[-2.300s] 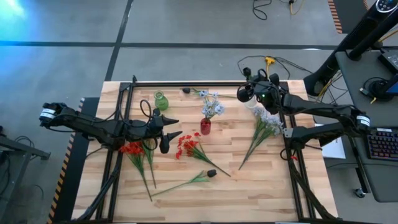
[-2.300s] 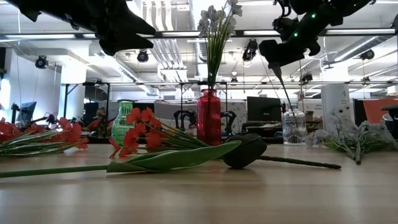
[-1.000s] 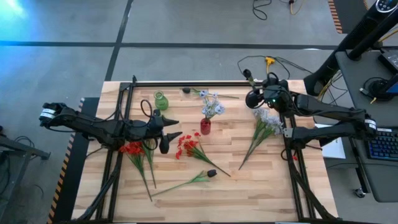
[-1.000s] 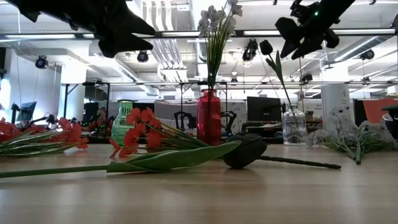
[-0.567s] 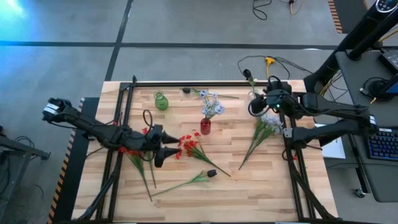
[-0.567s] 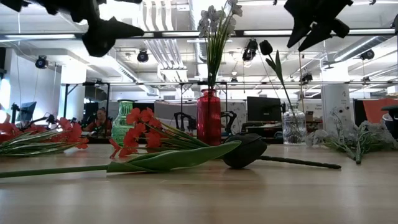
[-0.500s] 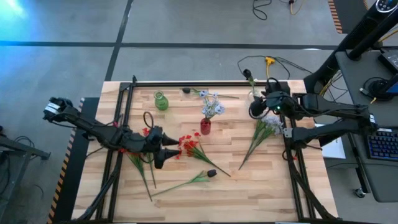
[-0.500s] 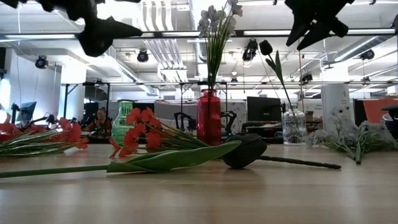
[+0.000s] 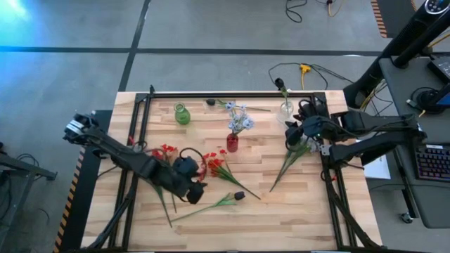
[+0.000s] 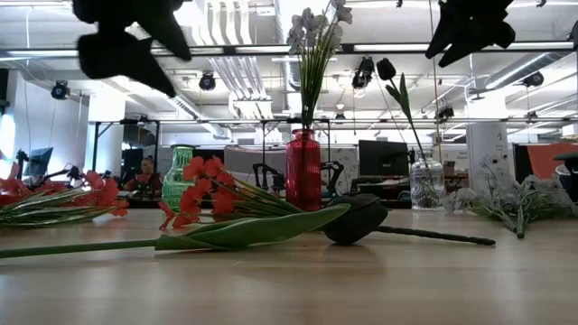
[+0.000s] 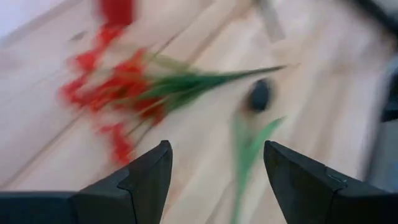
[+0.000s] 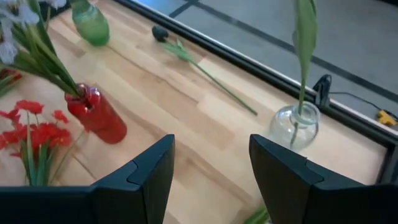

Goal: Sort flowers into vase by color
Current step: Put the middle red flowers into the green vase

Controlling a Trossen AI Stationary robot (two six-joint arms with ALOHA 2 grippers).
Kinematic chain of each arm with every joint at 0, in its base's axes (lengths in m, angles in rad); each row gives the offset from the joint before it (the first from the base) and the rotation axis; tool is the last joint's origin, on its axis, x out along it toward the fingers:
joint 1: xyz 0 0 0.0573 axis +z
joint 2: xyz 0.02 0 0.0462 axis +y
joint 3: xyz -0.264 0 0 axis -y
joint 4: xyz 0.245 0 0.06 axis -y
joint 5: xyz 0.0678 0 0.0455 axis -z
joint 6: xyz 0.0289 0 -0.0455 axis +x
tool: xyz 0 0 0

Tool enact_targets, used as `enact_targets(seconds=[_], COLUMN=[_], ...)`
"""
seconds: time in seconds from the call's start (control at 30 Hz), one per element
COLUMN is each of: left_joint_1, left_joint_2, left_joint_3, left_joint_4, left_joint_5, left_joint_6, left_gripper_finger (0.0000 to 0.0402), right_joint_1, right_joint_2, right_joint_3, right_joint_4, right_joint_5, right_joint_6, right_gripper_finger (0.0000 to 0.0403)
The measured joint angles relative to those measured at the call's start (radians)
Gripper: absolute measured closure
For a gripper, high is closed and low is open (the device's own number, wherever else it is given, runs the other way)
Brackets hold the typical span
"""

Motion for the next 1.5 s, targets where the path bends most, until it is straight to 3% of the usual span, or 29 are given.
enact_targets(seconds=[0.23, 0.47, 0.7, 1.03, 1.5], left_joint_1=[-0.068, -0.146, -0.191, -0.247, -0.25], left_joint_2=[0.139, 0.223, 0.233, 0.269, 0.377], left_joint_3=[0.178, 0.275, 0.286, 0.265, 0.162], left_joint_4=[-0.416, -0.645, -0.654, -0.655, -0.651], left_joint_5=[-0.029, 0.08, 0.176, 0.18, 0.191], left_joint_6=[-0.292, -0.483, -0.586, -0.814, -0.842], left_gripper_finger=[0.0166, 0.0166, 0.0166, 0.0166, 0.0166], right_joint_1=[0.026, 0.026, 0.026, 0.026, 0.026], right_joint_2=[0.004, 0.007, 0.007, 0.013, 0.032], right_joint_3=[0.0, -0.001, -0.001, -0.001, -0.002], right_joint_4=[-0.005, -0.005, -0.005, -0.004, -0.003], right_joint_5=[0.0, 0.0, 0.001, 0.01, 0.008], right_joint_6=[0.007, 0.005, -0.01, -0.03, -0.032], right_gripper_finger=[0.0204, 0.0204, 0.0204, 0.0204, 0.0204])
